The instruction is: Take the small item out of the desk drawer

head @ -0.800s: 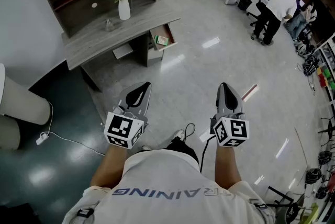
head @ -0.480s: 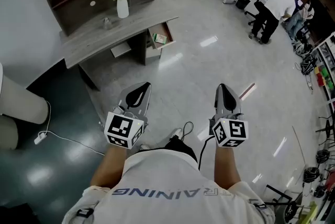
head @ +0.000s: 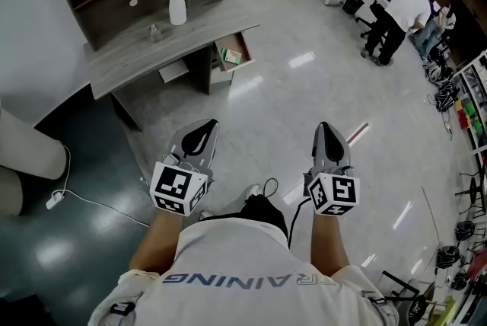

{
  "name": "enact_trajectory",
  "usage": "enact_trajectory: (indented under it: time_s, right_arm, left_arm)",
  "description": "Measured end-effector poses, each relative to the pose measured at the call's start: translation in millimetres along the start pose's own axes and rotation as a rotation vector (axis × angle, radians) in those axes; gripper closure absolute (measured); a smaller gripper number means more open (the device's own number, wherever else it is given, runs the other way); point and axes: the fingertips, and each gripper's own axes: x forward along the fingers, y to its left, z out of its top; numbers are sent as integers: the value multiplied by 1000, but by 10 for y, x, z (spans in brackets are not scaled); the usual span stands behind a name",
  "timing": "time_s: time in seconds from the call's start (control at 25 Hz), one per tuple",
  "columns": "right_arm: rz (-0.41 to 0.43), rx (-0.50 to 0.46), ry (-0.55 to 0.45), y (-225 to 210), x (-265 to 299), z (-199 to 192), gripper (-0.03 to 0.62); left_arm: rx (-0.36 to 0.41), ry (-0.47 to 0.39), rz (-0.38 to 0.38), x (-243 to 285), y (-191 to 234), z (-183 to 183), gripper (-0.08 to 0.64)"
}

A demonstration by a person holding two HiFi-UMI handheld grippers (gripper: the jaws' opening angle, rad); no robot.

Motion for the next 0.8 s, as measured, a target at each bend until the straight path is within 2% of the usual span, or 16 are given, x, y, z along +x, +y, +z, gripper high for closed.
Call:
enact_trajectory:
  time_s: [0.2,0.4,0.8]
  right_arm:
    - [-5,6,35,-207,315,-182,578]
    - [31,30,53,-418,865,-287,578]
    - [95,63,94,-1309,1971,-470,578]
  left_arm:
    - [-4,27,17,308,127,-107,561]
    - [-10,70,48,750,285,-164,561]
    - [23,76,133,2035,459,46,561]
